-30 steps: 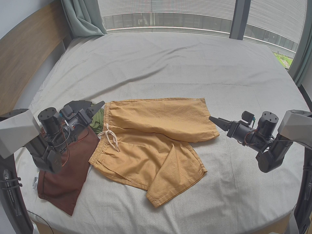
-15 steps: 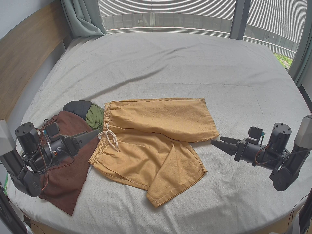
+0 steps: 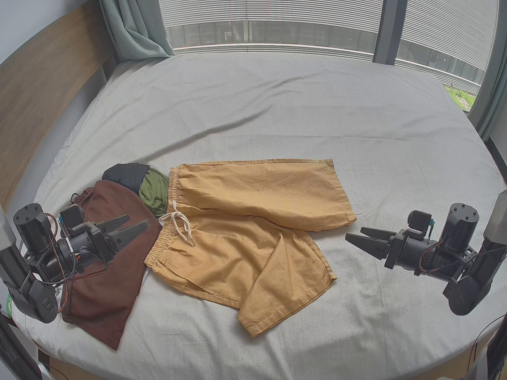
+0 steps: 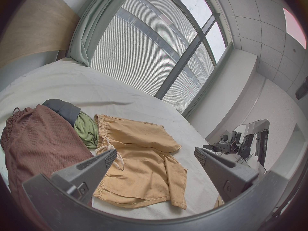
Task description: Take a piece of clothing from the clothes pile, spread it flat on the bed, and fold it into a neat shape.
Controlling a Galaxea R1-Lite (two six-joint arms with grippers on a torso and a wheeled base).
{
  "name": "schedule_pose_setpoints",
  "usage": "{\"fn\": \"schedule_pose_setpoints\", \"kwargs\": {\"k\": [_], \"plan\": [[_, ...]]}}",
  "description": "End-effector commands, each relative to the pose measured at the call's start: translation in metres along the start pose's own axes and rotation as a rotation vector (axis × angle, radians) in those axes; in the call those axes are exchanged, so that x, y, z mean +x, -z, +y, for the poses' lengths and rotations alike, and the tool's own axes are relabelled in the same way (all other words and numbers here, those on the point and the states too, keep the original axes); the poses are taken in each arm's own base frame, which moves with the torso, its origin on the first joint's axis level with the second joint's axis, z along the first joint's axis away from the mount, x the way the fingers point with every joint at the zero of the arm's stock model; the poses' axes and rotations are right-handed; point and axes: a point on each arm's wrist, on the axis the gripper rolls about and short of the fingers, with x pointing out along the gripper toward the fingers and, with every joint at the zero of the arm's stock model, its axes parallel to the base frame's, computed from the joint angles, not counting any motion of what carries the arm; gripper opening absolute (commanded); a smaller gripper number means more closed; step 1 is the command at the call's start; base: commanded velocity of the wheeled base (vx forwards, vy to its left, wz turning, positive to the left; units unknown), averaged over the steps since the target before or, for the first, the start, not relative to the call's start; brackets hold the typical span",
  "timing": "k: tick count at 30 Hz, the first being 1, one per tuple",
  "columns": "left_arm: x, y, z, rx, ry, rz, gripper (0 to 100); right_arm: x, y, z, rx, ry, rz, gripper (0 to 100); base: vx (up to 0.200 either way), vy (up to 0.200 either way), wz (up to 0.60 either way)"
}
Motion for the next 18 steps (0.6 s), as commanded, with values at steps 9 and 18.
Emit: {"fn": "schedule_pose_setpoints", "kwargs": {"k": [9, 18], "plan": [[-0.002, 0.018, 0.007, -0.032, -0.026, 0.058, 100, 0.007, 0.016, -0.011, 0.036, 0.02, 0.053, 100, 0.0, 0.0, 0.0], [-0.007, 0.025, 0.006, -0.051, -0.04, 0.083, 100, 0.012, 0.032, -0.018, 0.072, 0.036, 0.109, 100, 0.0, 0.0, 0.0]]}}
